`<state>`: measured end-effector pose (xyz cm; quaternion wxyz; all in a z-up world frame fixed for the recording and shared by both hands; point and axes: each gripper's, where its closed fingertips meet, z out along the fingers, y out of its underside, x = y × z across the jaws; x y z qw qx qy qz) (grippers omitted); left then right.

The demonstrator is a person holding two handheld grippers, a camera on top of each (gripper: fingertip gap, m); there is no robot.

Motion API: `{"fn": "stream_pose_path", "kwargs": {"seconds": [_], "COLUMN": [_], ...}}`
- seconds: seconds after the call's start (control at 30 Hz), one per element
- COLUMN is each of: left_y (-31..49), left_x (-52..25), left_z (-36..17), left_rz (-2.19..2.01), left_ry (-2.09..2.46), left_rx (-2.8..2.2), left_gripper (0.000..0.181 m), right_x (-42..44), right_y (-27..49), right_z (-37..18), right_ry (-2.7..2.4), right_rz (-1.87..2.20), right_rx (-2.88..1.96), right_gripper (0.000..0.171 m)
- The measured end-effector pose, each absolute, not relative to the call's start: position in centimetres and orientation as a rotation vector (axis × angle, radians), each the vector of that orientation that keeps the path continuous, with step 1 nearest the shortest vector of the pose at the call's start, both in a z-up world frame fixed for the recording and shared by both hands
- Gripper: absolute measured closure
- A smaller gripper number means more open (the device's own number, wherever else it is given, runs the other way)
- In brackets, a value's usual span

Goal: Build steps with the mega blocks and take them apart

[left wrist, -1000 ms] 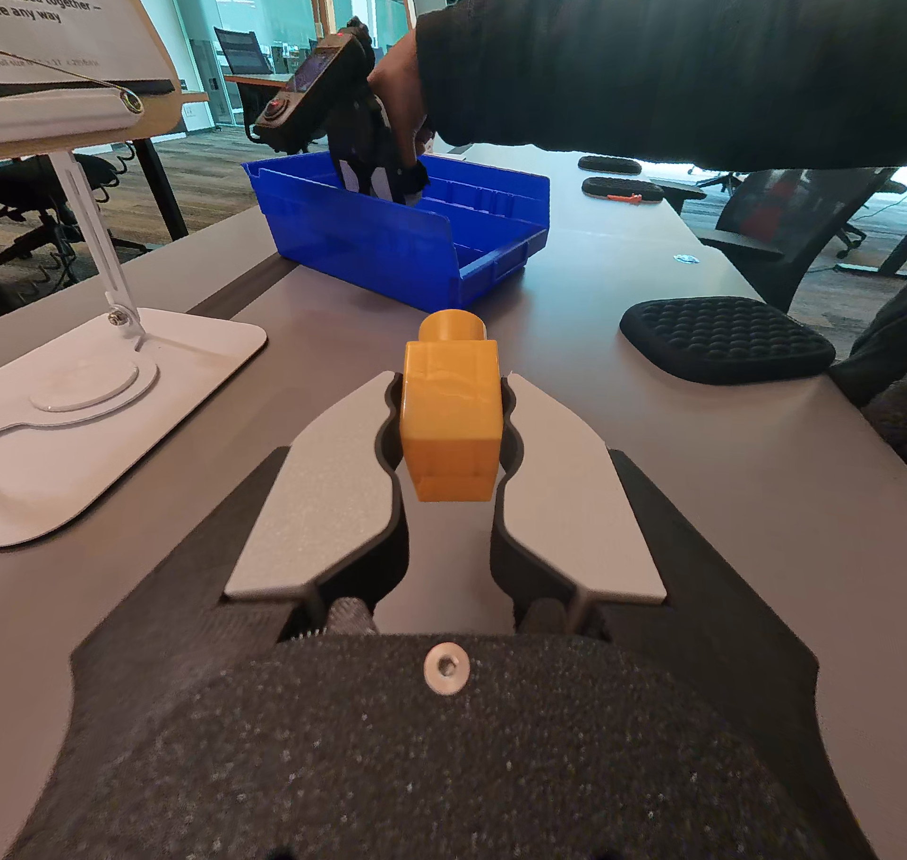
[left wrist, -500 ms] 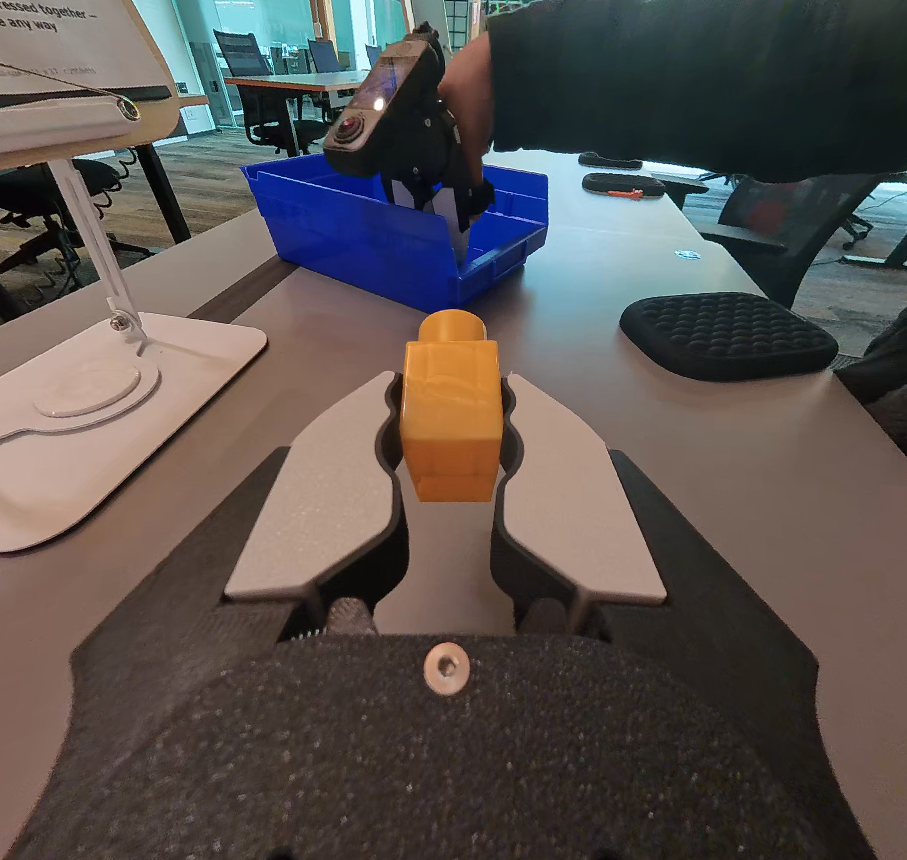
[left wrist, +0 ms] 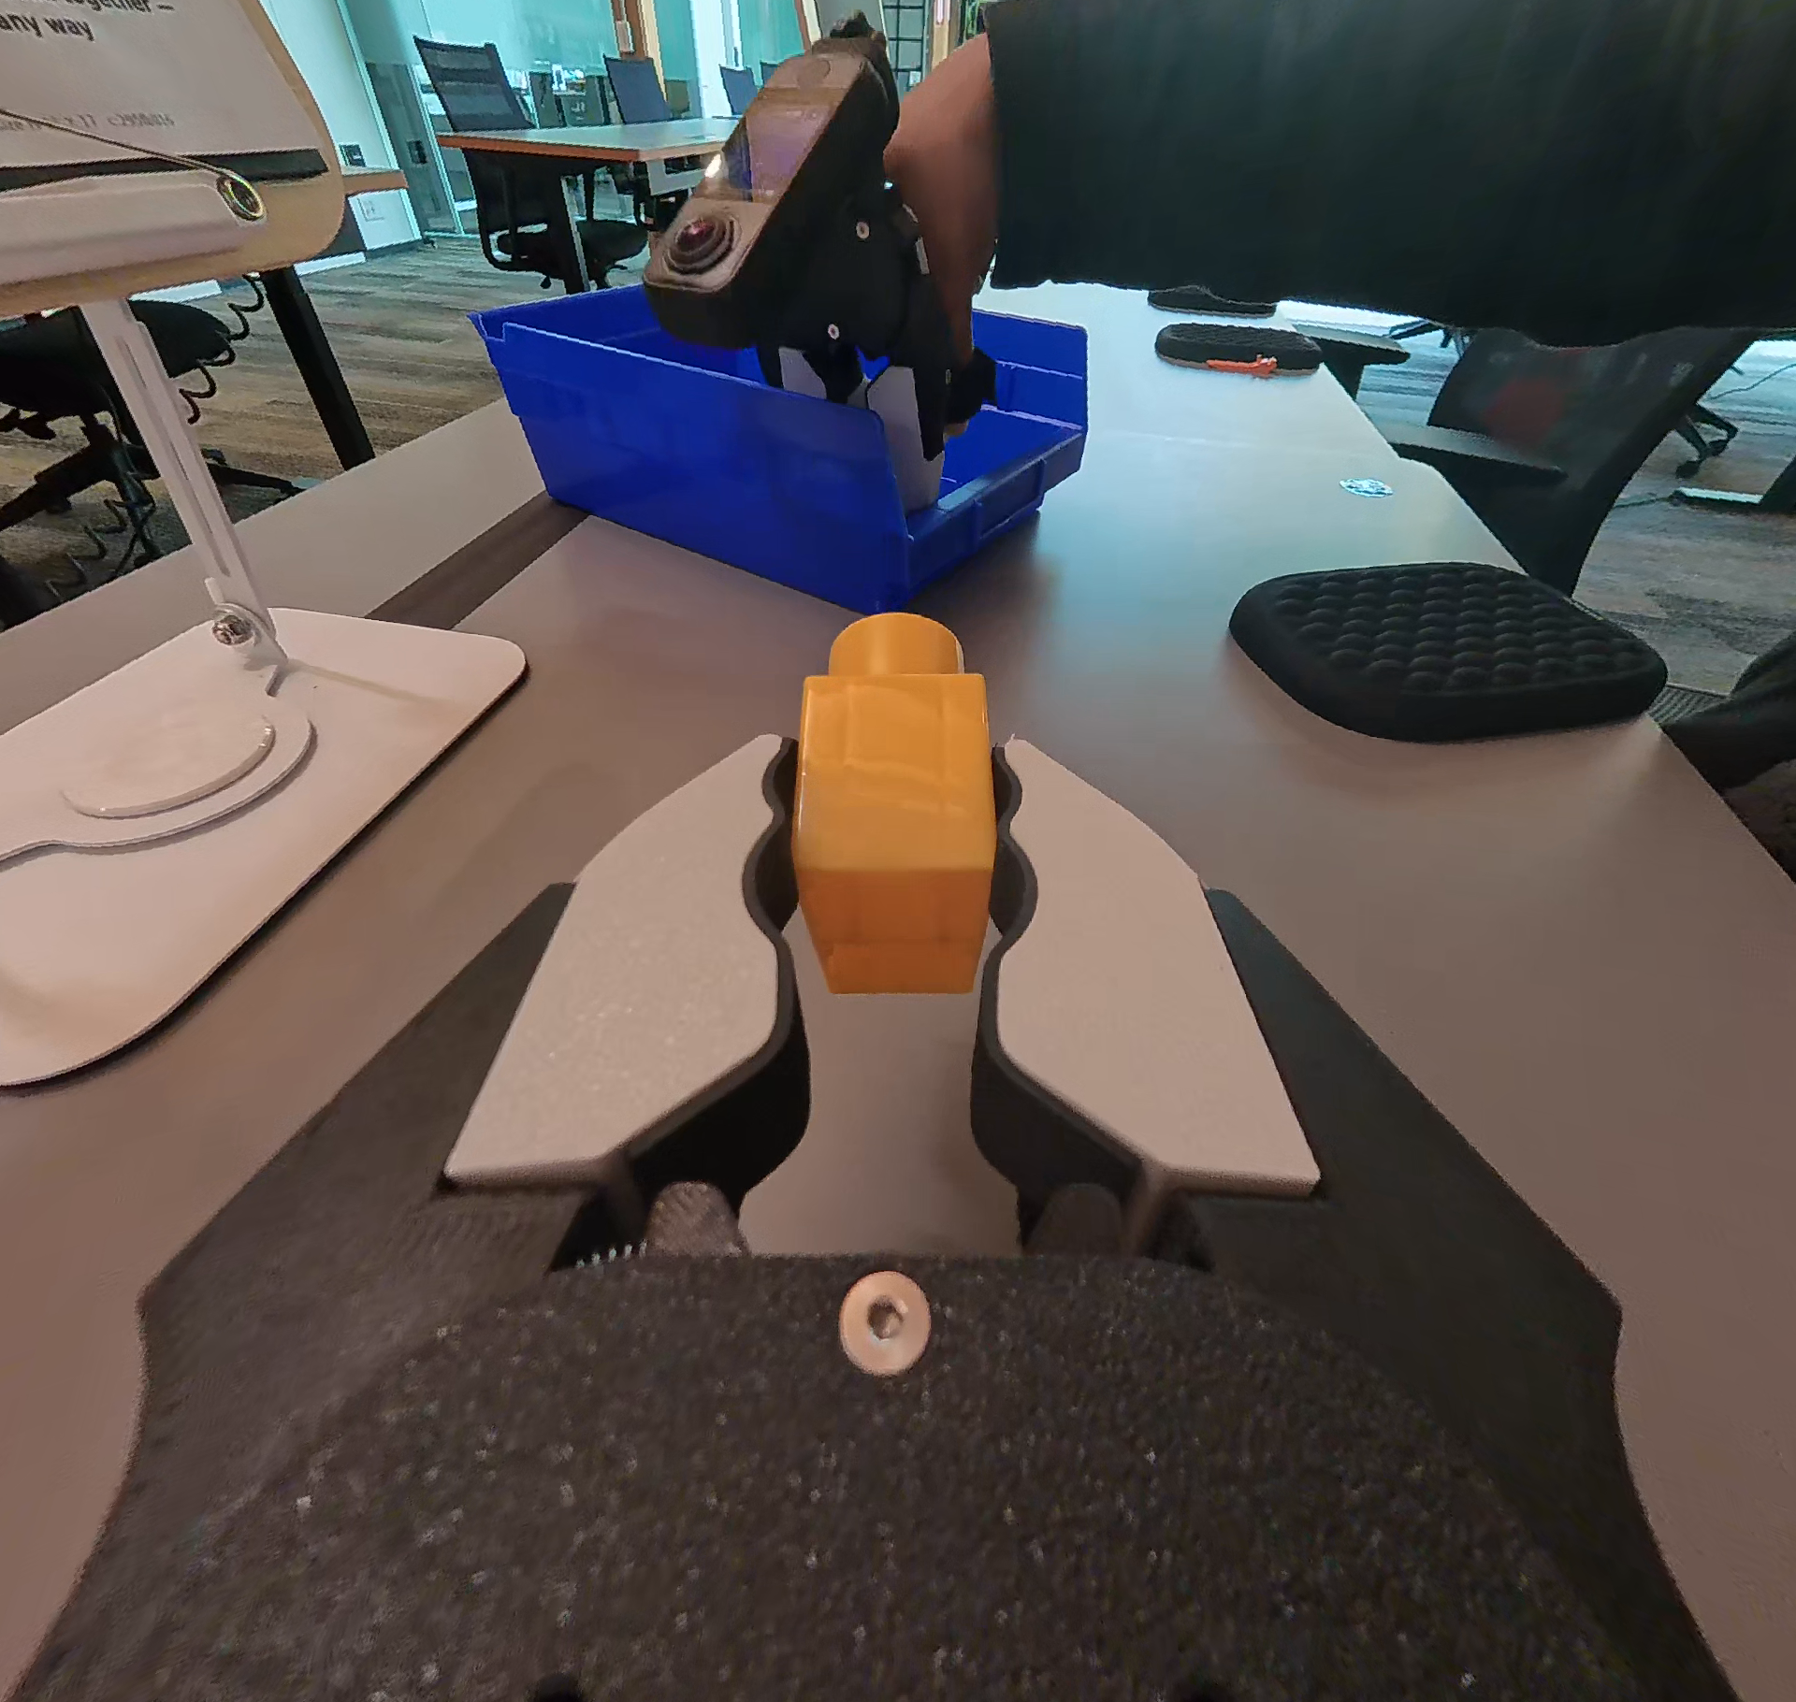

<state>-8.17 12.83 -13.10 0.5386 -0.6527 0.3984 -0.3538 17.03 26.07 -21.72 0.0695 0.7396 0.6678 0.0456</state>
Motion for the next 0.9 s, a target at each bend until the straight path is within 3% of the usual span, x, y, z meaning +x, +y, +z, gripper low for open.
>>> {"fn": "stream_pose_path", "kwargs": {"seconds": [0.9], "left_y": [12.1], "left_x": [-7.0], "left_z": [-12.0], "left_rz": [-0.886], "left_ry": [0.938], "left_rx": [-1.498], "left_gripper": [0.144], "right_x": [15.6], "right_y": [22.8], "right_z": [-16.4], "right_ry": [2.285], "right_rz": [0.065], "right_rx": [2.455], "right_gripper": [0.127]}}
